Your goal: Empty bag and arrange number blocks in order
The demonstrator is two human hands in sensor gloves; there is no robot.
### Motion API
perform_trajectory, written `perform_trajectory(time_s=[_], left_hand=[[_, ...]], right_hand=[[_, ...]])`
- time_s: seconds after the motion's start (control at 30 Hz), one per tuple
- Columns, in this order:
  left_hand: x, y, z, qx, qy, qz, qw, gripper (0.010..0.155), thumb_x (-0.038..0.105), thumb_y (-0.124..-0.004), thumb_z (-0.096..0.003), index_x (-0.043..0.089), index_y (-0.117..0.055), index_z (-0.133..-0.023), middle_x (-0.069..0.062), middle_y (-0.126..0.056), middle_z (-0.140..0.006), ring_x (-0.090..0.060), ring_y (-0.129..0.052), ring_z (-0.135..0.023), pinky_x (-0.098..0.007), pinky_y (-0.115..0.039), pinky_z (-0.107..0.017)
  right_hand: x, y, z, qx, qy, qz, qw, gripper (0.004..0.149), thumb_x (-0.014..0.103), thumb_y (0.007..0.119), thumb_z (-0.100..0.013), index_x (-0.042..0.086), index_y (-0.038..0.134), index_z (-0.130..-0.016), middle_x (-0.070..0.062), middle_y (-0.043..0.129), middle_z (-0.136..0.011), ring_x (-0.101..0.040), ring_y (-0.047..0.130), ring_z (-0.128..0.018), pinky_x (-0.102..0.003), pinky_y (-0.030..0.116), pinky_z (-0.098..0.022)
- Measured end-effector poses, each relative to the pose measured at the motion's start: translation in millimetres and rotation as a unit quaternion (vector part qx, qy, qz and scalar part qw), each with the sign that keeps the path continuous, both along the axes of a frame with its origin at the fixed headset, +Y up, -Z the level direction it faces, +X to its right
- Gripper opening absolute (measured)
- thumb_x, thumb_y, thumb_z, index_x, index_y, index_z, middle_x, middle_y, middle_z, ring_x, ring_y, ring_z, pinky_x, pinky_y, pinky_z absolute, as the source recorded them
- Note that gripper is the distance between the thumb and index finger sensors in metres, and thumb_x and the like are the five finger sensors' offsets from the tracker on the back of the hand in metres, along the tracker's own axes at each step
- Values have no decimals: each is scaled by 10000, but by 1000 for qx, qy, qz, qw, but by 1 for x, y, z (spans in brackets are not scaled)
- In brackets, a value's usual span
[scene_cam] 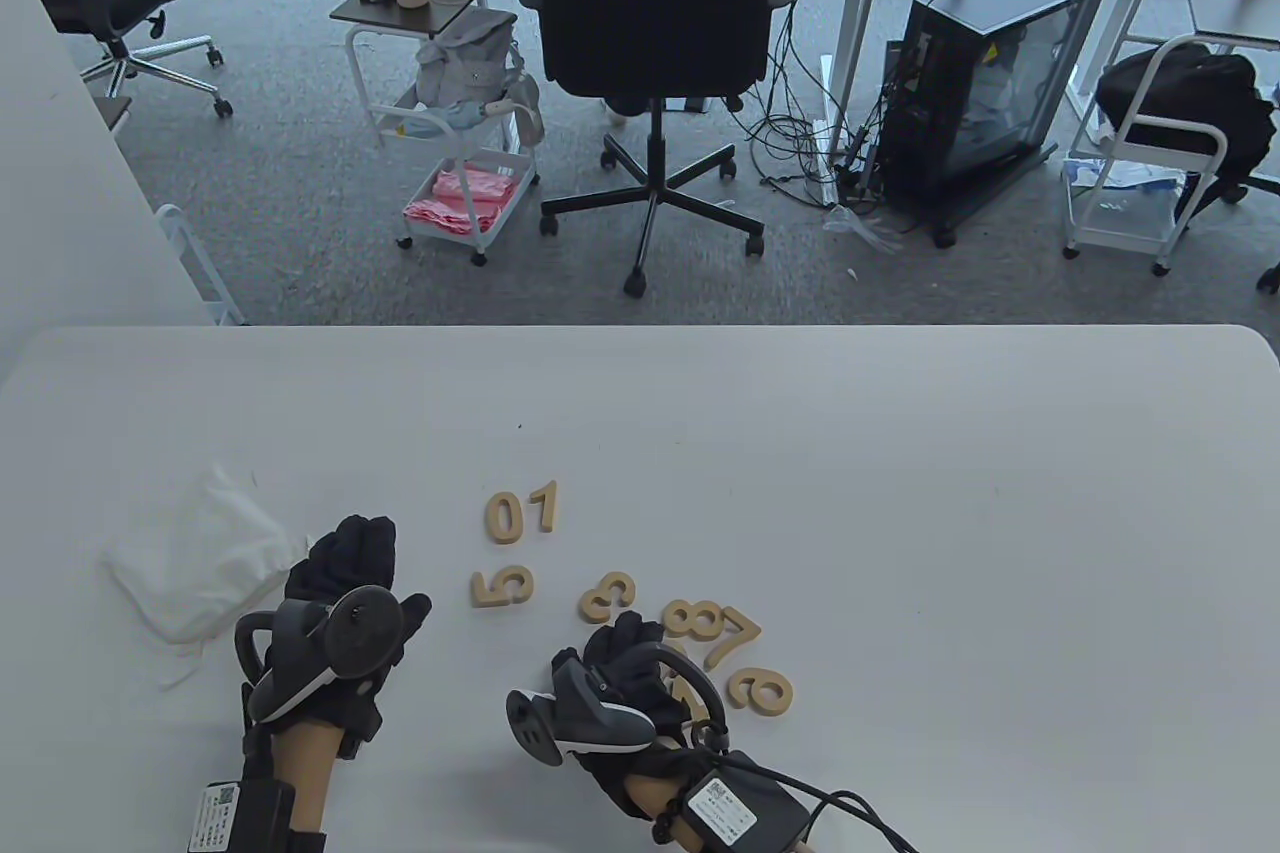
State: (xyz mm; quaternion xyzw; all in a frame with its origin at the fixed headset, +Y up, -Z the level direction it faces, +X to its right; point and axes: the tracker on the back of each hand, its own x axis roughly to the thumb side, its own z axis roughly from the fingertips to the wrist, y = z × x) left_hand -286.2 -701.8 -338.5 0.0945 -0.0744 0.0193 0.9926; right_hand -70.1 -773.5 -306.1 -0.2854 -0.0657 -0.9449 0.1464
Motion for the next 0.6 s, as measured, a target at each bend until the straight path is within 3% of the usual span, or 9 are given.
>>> perform_trajectory(time_s=[0.3, 0.4, 0.6], left_hand=[[0, 2, 1, 7, -2, 2, 1000, 837, 483, -799, -485, 24, -496, -1116, -311, -523, -1120, -581, -682, -978, -726, -606, -679], [0, 2, 1, 9, -2, 2, 1000, 836, 483, -799, -485, 26, -497, -1115, -313, -523, -1120, -580, -682, -978, -726, -606, -679], [0, 2, 1, 7, -1, 3, 1000, 833, 481, -799, -485, 25, -499, -1115, -314, -525, -1119, -582, -682, -977, -726, -606, -678]], right_hand=[[-6, -8, 0, 11, 7, 0, 1000, 675, 488, 685, -502, 88, 666, -1045, -361, 733, -998, -644, 660, -924, -769, 565, -662], [-9, -9, 1, 38, 13, -5, 999, 644, 475, 710, -496, 85, 713, -1009, -334, 784, -969, -620, 721, -901, -761, 591, -653], [-11, -11, -1, 30, 14, -17, 999, 606, 436, 752, -502, 80, 737, -992, -341, 782, -967, -614, 750, -880, -758, 603, -650]])
